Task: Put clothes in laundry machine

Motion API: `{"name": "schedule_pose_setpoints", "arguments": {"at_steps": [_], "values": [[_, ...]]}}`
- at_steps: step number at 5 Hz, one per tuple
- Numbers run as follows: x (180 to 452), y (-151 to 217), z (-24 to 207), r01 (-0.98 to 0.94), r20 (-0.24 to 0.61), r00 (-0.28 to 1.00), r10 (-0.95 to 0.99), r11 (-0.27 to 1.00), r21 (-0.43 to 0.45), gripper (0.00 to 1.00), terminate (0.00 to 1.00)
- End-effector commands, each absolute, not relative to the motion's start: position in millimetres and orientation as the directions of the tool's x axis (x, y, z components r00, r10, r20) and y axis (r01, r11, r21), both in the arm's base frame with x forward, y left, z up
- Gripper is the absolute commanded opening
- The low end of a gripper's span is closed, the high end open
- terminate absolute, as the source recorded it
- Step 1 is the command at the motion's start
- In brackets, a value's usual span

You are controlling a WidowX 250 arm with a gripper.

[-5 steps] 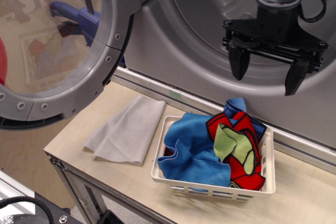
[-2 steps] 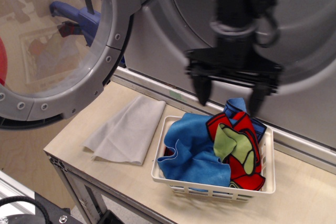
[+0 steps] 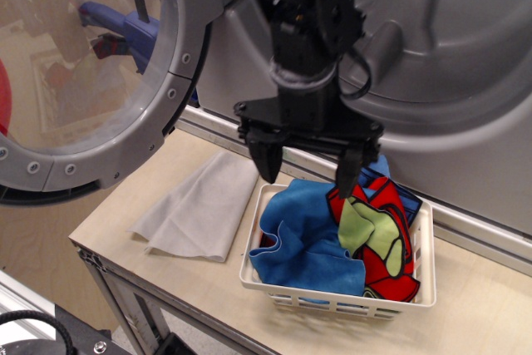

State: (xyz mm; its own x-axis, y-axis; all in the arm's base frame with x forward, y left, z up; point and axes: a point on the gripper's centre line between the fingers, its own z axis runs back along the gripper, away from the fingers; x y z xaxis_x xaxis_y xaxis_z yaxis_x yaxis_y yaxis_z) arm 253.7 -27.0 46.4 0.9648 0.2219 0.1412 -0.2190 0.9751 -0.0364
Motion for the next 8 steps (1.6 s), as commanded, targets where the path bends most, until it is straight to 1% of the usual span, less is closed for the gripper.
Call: {"name": "schedule_pose_setpoints", "arguments": {"at_steps": [1,2,3,4,5,6,7,8], "values": [[266.8,-32.2,20.7,-0.123,0.194,0.972,0.130,0.991,-0.051,1.00,0.00],[274.0,-36.7,1.3,-0.123,0.184,0.975,0.125,0.992,-0.021,1.00,0.00],[274.8,-40.2,-16.9,-0.120,0.160,0.980,0.120,0.993,-0.012,1.00,0.00],[273.1,-46.0,-30.6,-0.128,0.133,0.982,0.131,0.991,-0.030,1.00,0.00],[272.7,-47.1,-42.2,-0.129,0.129,0.983,0.130,0.991,-0.021,1.00,0.00],[272.2,-45.5,-45.5,-0.124,0.145,0.982,0.124,0.992,-0.007,0.00,0.00],[272.9,-44.7,-37.8,-0.135,0.181,0.974,0.136,0.991,-0.016,0.00,0.00],[272.4,-44.2,-24.1,-0.135,0.235,0.963,0.135,0.991,-0.014,0.00,0.00]]}}
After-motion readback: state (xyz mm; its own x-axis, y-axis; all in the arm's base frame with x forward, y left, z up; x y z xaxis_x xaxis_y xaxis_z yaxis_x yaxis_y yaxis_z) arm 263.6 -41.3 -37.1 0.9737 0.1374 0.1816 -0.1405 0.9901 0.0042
